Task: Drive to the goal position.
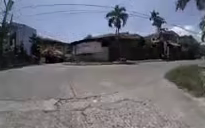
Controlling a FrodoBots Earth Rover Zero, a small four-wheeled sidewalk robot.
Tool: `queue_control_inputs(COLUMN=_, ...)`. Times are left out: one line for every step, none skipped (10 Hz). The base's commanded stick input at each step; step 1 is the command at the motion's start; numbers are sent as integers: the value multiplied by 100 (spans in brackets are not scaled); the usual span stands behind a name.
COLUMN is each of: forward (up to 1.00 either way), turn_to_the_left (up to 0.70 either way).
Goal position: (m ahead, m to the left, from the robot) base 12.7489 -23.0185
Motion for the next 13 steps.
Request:
queue_control_inputs(forward=100, turn_to_the_left=2)
queue_control_inputs(forward=100, turn_to_the_left=2)
queue_control_inputs(forward=100, turn_to_the_left=2)
queue_control_inputs(forward=100, turn_to_the_left=-2)
queue_control_inputs(forward=100, turn_to_the_left=-33)
queue_control_inputs(forward=100, turn_to_the_left=-38)
queue_control_inputs(forward=100, turn_to_the_left=-38)
queue_control_inputs(forward=100, turn_to_the_left=-38)
queue_control_inputs(forward=100, turn_to_the_left=-38)
queue_control_inputs(forward=100, turn_to_the_left=-38)
queue_control_inputs(forward=100, turn_to_the_left=-38)
queue_control_inputs(forward=100, turn_to_the_left=-38)
queue_control_inputs(forward=100, turn_to_the_left=-38)
